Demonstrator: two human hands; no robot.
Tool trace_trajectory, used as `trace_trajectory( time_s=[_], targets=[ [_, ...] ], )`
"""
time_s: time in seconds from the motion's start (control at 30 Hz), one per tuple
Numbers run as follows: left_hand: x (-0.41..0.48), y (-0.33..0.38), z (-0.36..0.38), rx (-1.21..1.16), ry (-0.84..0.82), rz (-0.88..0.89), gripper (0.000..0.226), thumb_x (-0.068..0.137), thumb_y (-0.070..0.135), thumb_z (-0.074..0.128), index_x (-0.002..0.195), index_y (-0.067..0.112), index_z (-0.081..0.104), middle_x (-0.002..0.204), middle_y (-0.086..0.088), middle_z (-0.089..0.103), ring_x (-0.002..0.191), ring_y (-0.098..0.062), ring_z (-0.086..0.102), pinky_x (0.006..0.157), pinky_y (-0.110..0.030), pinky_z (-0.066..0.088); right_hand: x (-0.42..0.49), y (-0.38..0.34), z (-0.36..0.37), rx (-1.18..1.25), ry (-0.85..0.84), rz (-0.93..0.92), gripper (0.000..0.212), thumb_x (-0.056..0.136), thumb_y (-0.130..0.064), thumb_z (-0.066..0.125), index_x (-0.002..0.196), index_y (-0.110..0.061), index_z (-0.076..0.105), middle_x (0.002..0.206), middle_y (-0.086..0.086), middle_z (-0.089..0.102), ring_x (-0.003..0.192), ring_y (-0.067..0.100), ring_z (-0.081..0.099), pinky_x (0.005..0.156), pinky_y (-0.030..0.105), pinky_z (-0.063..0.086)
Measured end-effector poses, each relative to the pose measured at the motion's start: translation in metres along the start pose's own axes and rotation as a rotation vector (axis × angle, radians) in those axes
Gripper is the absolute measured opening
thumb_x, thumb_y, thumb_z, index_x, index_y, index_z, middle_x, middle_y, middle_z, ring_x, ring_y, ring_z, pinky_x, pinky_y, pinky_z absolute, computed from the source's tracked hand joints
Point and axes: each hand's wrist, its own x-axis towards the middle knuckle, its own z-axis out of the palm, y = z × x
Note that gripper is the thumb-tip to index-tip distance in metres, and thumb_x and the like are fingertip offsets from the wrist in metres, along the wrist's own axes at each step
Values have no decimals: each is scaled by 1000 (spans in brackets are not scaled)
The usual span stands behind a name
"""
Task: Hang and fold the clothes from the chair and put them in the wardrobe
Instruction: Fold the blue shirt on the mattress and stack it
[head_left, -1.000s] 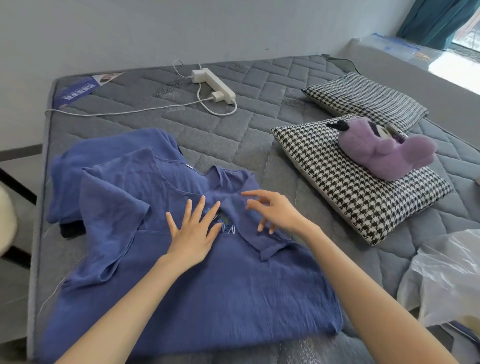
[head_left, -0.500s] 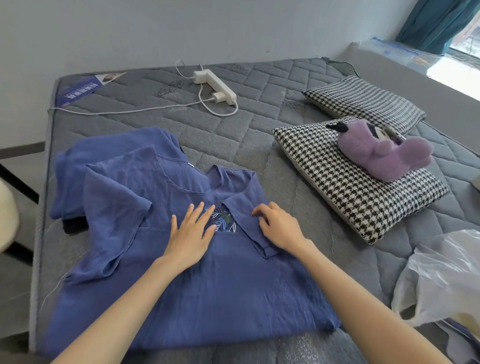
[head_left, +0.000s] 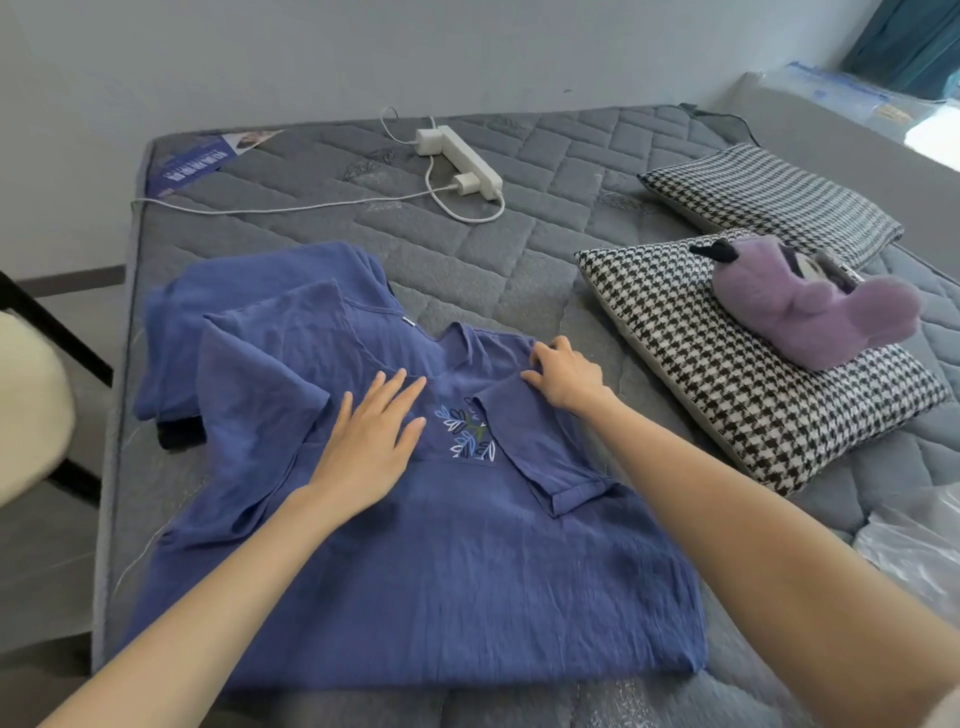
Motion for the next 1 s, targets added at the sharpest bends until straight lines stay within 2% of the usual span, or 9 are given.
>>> trace_trajectory(
  time_s=[0.2,0.37,0.47,0.57,0.67,0.8,0.87,0.93,1.0],
  targets=[
    [7,-15,-22,0,72,21,49,104,30,31,152,26,20,160,6,13,148,-11,1,119,-36,1,-1,5,-7,-2,134,114,27,99,-32,46,116,-11,50,123,15,50,112,36,53,83,42,42],
    [12,-42,-47,39,201,24,45,103,16,34,148,17,34,154,-1,31,145,-20,21,119,-39,17,4,-9,-13,-15,123,-35,28,91,-18,50,119,-15,52,133,11,47,124,34,37,98,46,34],
    [12,-60,-63,162,272,30,41,98,12,47,139,13,47,141,-6,49,129,-29,40,104,-42,35,5,-23,-20,7,-29,-180,39,83,-19,57,122,-23,53,136,4,44,127,30,33,102,45,28],
    [5,-72,-76,310,218,13,46,87,35,66,131,24,55,127,7,54,110,-26,41,84,-36,27,5,-34,-18,-48,-185,-200,37,83,-25,60,120,-26,55,128,4,47,127,28,32,104,44,27],
    [5,-80,-85,476,137,76,54,64,45,84,110,22,66,106,5,60,89,-26,45,71,-36,23,6,-37,-15,-114,-202,-195,28,87,-31,60,115,-26,59,127,5,47,129,30,32,105,45,26],
    [15,-83,-92,640,168,97,35,49,25,94,68,17,67,79,-3,57,73,-31,48,61,-35,22,9,-37,-18,-136,-134,-235,25,88,-36,62,112,-26,65,130,6,45,128,28,32,106,44,27],
    [19,-84,-93,635,178,67,27,56,22,91,65,15,66,87,-5,57,81,-32,47,64,-39,27,11,-35,-19,-134,-103,-260,25,87,-35,64,110,-26,66,140,6,39,133,28,29,109,43,26],
    [23,-86,-95,588,189,18,22,67,24,86,71,15,66,114,-8,56,101,-33,43,78,-45,32,16,-33,-19,-114,-118,-259,25,85,-34,67,108,-26,67,151,6,29,139,28,22,113,43,22],
    [30,-87,-96,540,181,-11,21,74,28,80,80,15,64,144,-10,40,126,-34,30,97,-49,25,20,-32,-18,-93,-154,-241,25,83,-32,69,107,-25,67,156,8,21,144,27,15,115,45,18]
  ],
)
